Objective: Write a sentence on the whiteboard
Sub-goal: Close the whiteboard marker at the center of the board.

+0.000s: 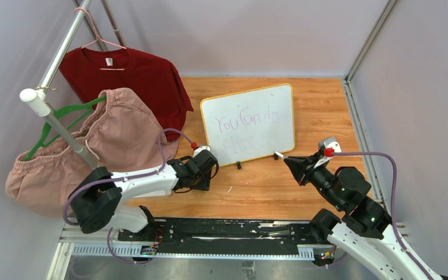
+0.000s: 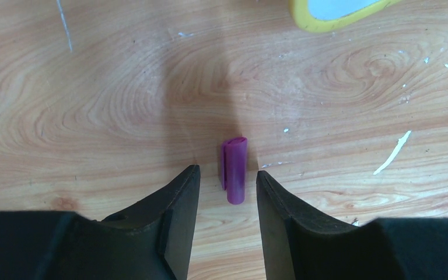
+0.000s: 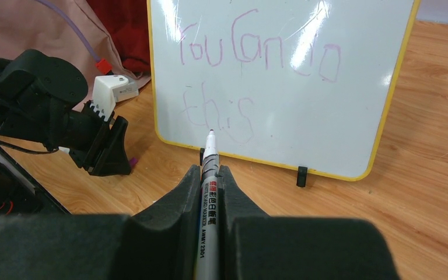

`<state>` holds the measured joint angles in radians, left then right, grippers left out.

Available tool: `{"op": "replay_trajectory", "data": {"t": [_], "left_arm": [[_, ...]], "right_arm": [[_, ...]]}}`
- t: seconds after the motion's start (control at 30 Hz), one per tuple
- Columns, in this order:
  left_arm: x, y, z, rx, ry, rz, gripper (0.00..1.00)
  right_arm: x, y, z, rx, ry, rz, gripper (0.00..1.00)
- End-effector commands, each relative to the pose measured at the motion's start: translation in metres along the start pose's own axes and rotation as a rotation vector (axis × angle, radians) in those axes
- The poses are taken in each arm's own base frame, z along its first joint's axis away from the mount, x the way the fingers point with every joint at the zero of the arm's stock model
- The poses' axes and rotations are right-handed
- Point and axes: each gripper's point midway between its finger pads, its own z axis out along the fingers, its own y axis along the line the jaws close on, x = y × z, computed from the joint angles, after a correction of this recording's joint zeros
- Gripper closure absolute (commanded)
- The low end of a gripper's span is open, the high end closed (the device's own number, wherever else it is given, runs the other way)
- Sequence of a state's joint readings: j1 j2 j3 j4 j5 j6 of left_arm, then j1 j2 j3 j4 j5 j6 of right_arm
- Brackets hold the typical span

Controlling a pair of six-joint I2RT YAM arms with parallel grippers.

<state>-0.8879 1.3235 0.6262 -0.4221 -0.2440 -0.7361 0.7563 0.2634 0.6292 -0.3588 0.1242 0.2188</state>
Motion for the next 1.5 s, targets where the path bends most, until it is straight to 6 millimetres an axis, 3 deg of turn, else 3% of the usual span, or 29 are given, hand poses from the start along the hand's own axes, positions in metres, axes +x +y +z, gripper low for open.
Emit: {"op": "replay_trajectory", "data": {"t": [0.0,0.7,1.1,1.47], "left_arm": [[-0.002,0.0,-0.001,-0.029,0.037,0.117,0.55],[-0.002,-0.005,0.016,-0.049,0.077,0.179,0.57],[-0.001,0.001,0.02,-0.076,0.058,0.154,0.59],[0.015,0.015,0.027,-0.116,0.101,0.183,0.63]], "right_arm": [[-0.007,-0.004,-0.002,0.019,-0.032,0.002,1.0],[-0.009,-0.001,0.004,0.013,-0.026,-0.001,1.0],[-0.009,-0.001,0.004,0.012,-0.025,-0.004,1.0],[-0.008,-0.003,0.004,0.019,-0.025,0.0,1.0]]}}
